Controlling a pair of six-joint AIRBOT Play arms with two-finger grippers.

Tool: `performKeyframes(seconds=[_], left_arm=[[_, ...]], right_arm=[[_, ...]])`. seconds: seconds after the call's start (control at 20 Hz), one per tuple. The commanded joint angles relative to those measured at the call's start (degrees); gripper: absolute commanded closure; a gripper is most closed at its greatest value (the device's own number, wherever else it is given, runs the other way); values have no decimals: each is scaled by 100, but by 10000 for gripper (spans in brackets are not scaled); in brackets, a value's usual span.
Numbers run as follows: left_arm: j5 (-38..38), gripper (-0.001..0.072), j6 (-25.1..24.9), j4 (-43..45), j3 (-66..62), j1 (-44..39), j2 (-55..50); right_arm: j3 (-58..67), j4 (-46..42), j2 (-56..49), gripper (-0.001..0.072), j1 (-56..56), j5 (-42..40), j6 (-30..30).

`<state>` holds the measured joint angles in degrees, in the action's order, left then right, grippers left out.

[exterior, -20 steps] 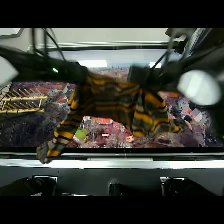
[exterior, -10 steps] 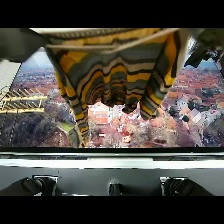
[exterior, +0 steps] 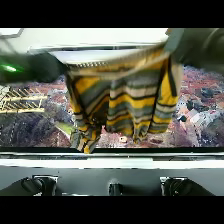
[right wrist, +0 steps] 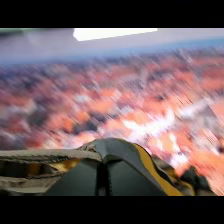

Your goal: Fold the clothes and pants, and hang the long-sleeved shirts on hangers.

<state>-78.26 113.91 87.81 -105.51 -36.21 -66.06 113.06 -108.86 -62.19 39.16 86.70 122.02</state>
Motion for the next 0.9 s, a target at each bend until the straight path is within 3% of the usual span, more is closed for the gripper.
performKeyframes(seconds=[0.0, 0.25, 0.45, 0.85], left_arm=[[-55, 690, 337, -46, 927, 4, -208], [619, 690, 378, -887, 2730, -76, -249], [1322, 690, 380, -898, 3635, -365, -254], [1773, 689, 378, -898, 3733, -387, -389]], right_arm=[[-1294, -348, 127, 685, -2, 605, -20], [-3864, 304, 890, 685, 9, 131, 1252], [-5018, 643, 1016, 685, 9, -542, 1937], [-5147, 601, 645, 685, 9, -879, 2129]])
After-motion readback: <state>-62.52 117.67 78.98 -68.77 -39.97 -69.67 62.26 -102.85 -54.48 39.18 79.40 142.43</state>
